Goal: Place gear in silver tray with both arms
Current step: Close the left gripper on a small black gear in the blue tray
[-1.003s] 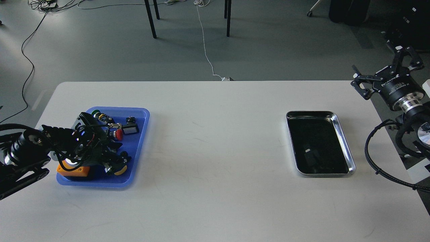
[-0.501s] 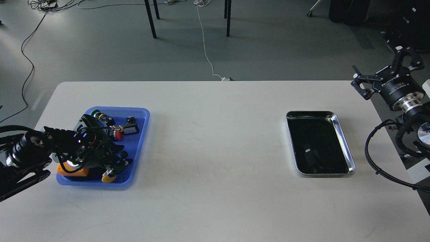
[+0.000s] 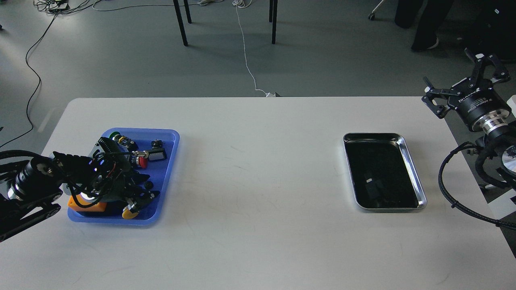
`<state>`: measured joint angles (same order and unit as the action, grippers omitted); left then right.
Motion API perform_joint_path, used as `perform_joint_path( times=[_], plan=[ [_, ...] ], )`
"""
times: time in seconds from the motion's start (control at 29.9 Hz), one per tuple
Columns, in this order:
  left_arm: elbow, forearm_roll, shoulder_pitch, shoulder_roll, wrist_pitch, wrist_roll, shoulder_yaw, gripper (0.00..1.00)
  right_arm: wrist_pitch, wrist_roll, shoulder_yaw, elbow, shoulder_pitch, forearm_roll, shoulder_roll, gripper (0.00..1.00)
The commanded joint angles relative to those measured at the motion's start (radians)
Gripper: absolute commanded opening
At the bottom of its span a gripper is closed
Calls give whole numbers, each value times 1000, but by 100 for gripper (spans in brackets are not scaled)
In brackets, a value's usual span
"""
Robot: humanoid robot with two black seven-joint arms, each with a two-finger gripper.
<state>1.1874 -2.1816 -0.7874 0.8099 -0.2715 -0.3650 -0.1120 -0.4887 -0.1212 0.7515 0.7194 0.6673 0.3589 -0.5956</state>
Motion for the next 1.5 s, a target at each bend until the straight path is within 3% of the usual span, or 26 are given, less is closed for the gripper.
perform_joint_path(
  times=[0.0,0.43,1.47],
  plan=[
    [-8,0,-6,2,0,1,0,54,0,0,2,0,0,0,-1,100],
    [-9,0,-1,0,0,0,-2,53,0,0,0,0,0,0,4,100],
    [-11,0,-1,0,-8,0,-3,25,0,0,-1,2,0,0,-3,100]
  ],
)
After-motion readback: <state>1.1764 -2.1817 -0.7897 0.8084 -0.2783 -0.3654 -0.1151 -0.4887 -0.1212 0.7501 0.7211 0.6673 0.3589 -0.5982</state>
